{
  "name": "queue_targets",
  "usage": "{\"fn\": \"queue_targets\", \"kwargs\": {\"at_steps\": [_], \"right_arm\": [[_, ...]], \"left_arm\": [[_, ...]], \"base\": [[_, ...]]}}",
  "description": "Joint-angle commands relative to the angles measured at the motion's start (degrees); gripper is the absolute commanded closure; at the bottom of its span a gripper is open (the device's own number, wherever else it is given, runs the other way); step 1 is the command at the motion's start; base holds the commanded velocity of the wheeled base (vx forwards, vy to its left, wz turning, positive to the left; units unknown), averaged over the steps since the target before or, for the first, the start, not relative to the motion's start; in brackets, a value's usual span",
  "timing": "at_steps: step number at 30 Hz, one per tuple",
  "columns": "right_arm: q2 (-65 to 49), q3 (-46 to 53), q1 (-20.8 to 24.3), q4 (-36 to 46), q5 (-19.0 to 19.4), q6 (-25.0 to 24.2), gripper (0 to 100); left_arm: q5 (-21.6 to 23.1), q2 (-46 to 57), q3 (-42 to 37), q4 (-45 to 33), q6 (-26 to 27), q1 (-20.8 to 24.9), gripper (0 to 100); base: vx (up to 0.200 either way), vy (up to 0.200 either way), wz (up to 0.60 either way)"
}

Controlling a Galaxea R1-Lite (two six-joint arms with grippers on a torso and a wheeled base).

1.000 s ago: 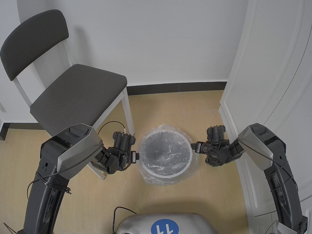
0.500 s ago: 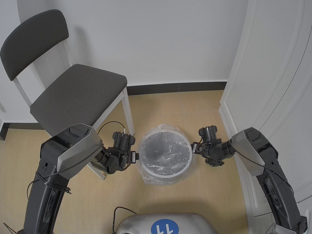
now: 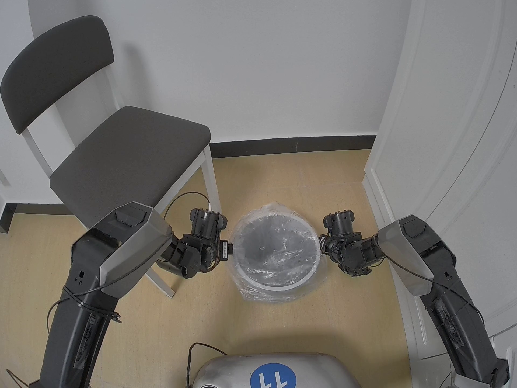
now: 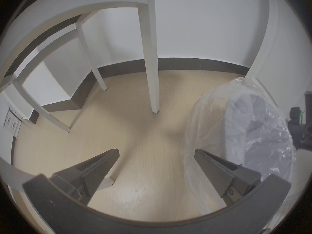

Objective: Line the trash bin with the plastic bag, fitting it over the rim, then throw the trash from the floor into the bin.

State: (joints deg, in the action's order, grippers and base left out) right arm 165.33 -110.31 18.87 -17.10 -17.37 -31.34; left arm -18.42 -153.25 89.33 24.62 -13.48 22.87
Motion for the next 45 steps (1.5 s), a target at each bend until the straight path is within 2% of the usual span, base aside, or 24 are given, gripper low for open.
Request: {"fn": "queue_targets", "kwargs": {"at_steps": [1, 7, 14, 21, 26, 29, 34, 37, 41, 43, 45], "right_arm": [[0.3, -0.3, 0.4, -0.1, -1.7, -1.0, 0], [0.4, -0.3, -0.3, -0.3, -1.6, -1.8, 0], [0.4, -0.6, -0.3, 0.2, -1.2, -1.3, 0], [0.6, -0.9, -0.4, 0.7, -1.0, -0.2, 0], [1.3, -4.3, -0.4, 8.8, -1.0, -0.2, 0], [2.1, -4.3, -0.4, 12.6, -1.0, -0.2, 0], [1.9, -4.3, -0.4, 12.0, -1.7, -0.9, 0], [-0.4, -3.9, -0.6, 8.1, -2.0, -0.9, 0], [-4.8, 0.9, -1.4, 6.3, -1.3, -0.7, 0], [-8.7, 5.5, -2.2, 6.0, -0.9, -0.1, 0], [-11.9, 9.7, -2.9, 6.1, 1.0, 1.0, 0]], "left_arm": [[0.5, -4.8, 7.3, -1.7, 1.4, -1.4, 0], [5.9, -7.3, 13.9, -9.2, 2.5, -1.7, 0], [6.3, -10.6, 21.0, -14.9, 1.9, -1.7, 0], [5.8, -10.9, 21.7, -15.0, 1.3, -2.0, 0], [5.0, -10.3, 20.8, -15.0, 1.4, -2.0, 0], [2.5, -9.5, 18.9, -14.5, 1.6, -2.0, 0], [1.4, -6.6, 15.3, -14.1, 1.5, -2.0, 0], [1.3, -3.7, 11.7, -13.6, 1.4, -1.8, 0], [0.9, -1.4, 8.1, -11.2, 1.4, -1.7, 0], [0.9, 1.1, 3.7, -8.5, 1.5, -1.6, 0], [1.0, 3.9, -0.6, -6.2, 1.7, -1.2, 0]], "base": [[0.0, 0.0, 0.0], [0.0, 0.0, 0.0], [0.0, 0.0, 0.0], [0.0, 0.0, 0.0], [0.0, 0.0, 0.0], [0.0, 0.0, 0.0], [0.0, 0.0, 0.0], [0.0, 0.0, 0.0], [0.0, 0.0, 0.0], [0.0, 0.0, 0.0], [0.0, 0.0, 0.0]]}}
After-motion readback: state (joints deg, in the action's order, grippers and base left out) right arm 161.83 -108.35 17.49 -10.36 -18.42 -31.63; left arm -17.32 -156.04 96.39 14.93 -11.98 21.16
